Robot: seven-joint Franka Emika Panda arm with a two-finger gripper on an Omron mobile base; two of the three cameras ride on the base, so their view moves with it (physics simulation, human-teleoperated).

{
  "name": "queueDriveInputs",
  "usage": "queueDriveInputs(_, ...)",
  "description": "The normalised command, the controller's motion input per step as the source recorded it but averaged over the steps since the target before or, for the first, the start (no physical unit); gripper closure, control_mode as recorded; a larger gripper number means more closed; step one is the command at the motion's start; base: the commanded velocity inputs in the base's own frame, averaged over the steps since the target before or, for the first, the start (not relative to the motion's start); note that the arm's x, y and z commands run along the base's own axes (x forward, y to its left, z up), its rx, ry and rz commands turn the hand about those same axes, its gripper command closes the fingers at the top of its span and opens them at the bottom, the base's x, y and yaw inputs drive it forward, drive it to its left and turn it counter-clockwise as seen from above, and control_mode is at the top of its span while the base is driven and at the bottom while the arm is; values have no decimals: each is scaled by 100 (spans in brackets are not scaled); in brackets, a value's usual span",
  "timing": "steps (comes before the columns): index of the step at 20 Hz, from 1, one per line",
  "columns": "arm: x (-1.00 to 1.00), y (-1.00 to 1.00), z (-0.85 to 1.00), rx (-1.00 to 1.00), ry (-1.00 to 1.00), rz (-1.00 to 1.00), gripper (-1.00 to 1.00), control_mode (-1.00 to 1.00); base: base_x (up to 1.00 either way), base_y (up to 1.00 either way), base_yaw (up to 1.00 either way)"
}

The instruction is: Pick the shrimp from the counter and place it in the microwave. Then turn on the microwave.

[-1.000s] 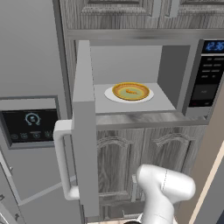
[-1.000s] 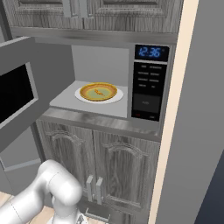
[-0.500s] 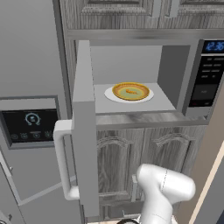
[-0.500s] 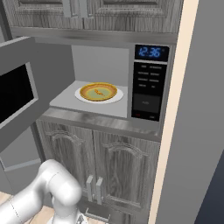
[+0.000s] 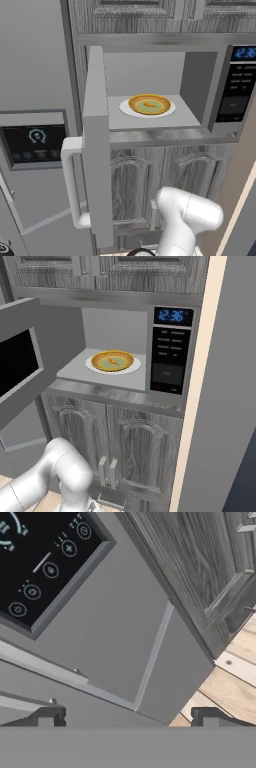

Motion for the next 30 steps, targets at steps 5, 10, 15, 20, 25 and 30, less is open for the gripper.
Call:
queueDriveInputs(5, 0, 18, -17, 10, 0, -21, -100, -100, 0, 0, 0)
queueDriveInputs(10, -9, 22, -13, 10, -5, -24, -100, -100, 0, 0, 0)
queueDriveInputs(15, -12, 26, -13, 11, -10, -22, -100, -100, 0, 0, 0)
queueDriveInputs(20, -12, 27, -14, 11, -10, -22, -100, -100, 0, 0, 0)
queueDriveInputs(25, -21, 19, -12, 11, -11, -23, -100, -100, 0, 0, 0)
queueDriveInputs(30, -30, 16, -11, 12, -13, -23, -100, -100, 0, 0, 0)
